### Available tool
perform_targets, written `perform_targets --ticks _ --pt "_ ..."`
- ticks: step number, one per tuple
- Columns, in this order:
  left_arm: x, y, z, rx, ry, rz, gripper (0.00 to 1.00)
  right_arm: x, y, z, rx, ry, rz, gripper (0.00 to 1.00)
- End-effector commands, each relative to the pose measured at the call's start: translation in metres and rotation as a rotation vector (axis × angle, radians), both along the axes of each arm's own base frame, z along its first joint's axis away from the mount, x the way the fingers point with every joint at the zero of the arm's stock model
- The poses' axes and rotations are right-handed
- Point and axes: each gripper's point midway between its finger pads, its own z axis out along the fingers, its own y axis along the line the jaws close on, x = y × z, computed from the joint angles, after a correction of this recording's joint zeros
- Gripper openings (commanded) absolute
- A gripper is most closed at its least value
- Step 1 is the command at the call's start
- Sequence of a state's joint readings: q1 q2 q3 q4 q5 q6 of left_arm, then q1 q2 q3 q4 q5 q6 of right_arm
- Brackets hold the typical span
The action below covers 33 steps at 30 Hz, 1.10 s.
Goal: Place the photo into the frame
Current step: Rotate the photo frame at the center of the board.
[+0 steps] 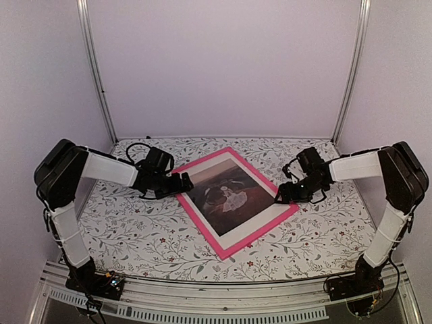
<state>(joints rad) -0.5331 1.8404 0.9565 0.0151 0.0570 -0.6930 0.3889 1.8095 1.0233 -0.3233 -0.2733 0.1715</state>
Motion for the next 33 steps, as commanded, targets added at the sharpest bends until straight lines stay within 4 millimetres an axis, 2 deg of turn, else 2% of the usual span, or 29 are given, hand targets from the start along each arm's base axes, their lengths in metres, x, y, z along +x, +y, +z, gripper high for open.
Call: perform_targets --ticks 1,5,9,16,21,24,27,29,30,31,33 --pt "0.018 -0.014 -0.012 0.037 0.031 -0.096 1.0 -0.056 0.019 0.003 0.085 0.071 -0.009 0.74" --pt "0.039 -0.026 -0.017 0.035 0.031 -0.136 1.0 -0.097 0.033 0.001 0.129 0.107 -0.005 0.75" --pt "0.058 -0.04 -0.028 0.029 0.054 -0.192 1.0 -0.121 0.045 0.006 0.168 0.111 0.005 0.76" --pt "0.09 -0.052 -0.017 0.017 0.002 -0.214 1.0 -0.137 0.062 0.014 0.222 0.123 0.038 0.78" --pt "0.108 -0.042 -0.004 0.033 -0.027 -0.197 1.0 -0.138 0.068 0.013 0.217 0.126 0.064 0.8" --pt "0.117 -0.023 0.015 0.09 -0.087 -0.161 1.0 -0.13 0.063 0.02 0.18 0.085 0.049 0.82" --pt "0.122 0.001 0.044 0.168 -0.163 -0.108 1.0 -0.116 0.05 0.031 0.1 0.018 0.006 0.85" --pt "0.122 0.019 0.066 0.221 -0.215 -0.066 1.0 -0.106 0.04 0.039 0.041 -0.03 -0.025 0.87" --pt "0.12 0.026 0.085 0.241 -0.255 -0.047 1.0 -0.1 0.035 0.044 0.017 -0.049 -0.042 0.88" --pt "0.118 0.033 0.091 0.268 -0.27 -0.033 1.0 -0.095 0.03 0.05 -0.002 -0.069 -0.054 0.88" --pt "0.107 0.047 0.119 0.296 -0.319 0.0 1.0 -0.084 0.02 0.059 -0.034 -0.103 -0.085 0.9"
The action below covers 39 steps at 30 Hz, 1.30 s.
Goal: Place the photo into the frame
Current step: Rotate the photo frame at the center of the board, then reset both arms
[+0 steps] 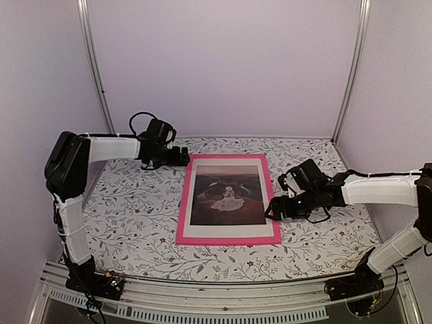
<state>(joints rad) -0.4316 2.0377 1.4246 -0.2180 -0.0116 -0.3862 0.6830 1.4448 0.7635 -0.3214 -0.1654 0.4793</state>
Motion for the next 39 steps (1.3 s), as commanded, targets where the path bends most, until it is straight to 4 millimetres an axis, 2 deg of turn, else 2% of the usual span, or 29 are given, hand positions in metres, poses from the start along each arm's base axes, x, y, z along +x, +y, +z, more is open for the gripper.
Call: perform_targets --ticks 1,3,6,12,16,19,21,24,29,35,39 --pt "-0.006 0.04 0.084 0.088 -0.198 0.086 1.0 0.027 -0.029 0.027 -0.109 -0.114 -0.078 0.91" --pt "-0.019 0.051 0.106 0.094 -0.243 0.107 1.0 0.037 -0.036 0.039 -0.108 -0.142 -0.097 0.94" --pt "-0.042 0.062 0.129 0.084 -0.294 0.11 1.0 0.056 -0.05 0.062 -0.135 -0.221 -0.143 0.99" --pt "-0.078 0.087 0.149 0.13 -0.299 0.13 1.0 0.08 -0.067 0.093 -0.207 -0.331 -0.179 0.99" --pt "-0.099 0.097 0.179 0.118 -0.381 0.12 1.0 0.09 -0.079 0.115 -0.246 -0.419 -0.229 0.99" --pt "-0.119 0.105 0.207 0.092 -0.492 0.106 1.0 0.092 -0.091 0.132 -0.268 -0.48 -0.262 0.99" --pt "-0.132 0.106 0.219 0.079 -0.556 0.074 1.0 0.092 -0.1 0.141 -0.279 -0.514 -0.287 0.99" --pt "-0.149 0.107 0.227 0.06 -0.612 0.034 1.0 0.089 -0.113 0.159 -0.27 -0.569 -0.317 0.99" --pt "-0.162 0.113 0.222 0.067 -0.605 0.028 1.0 0.077 -0.121 0.185 -0.229 -0.639 -0.324 0.99" --pt "-0.17 0.112 0.214 0.052 -0.6 0.011 1.0 0.066 -0.125 0.197 -0.186 -0.7 -0.322 0.99" --pt "-0.174 0.117 0.219 0.054 -0.625 0.033 1.0 0.062 -0.13 0.198 -0.18 -0.72 -0.341 0.99"
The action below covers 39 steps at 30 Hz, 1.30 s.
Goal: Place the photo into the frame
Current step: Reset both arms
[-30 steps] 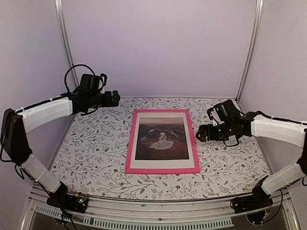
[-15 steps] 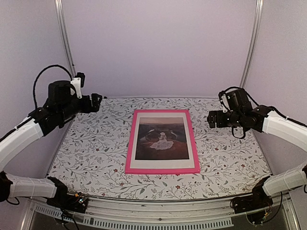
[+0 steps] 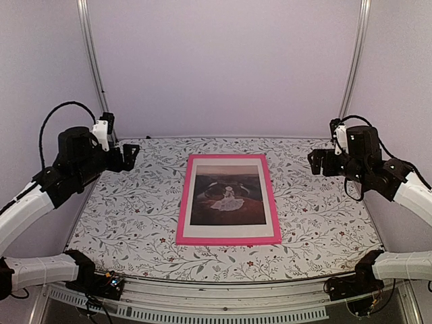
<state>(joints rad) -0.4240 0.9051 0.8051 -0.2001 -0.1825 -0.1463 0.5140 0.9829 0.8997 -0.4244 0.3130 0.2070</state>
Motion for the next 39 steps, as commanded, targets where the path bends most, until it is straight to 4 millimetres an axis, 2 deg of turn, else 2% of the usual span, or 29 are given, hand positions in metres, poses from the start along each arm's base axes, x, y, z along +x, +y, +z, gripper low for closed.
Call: perform_targets --ticks 1,10,39 --pt "-0.005 0.007 0.01 -0.007 -0.048 0.016 1.0 -0.001 -0.007 0.003 0.0 -0.045 -0.02 0.99" --pt "-0.005 0.005 0.005 0.002 -0.033 0.012 1.0 -0.003 -0.013 0.016 0.009 -0.103 -0.039 0.99" --pt "-0.002 0.002 -0.004 0.005 -0.004 0.007 1.0 0.004 -0.007 -0.002 -0.005 -0.061 -0.035 0.99"
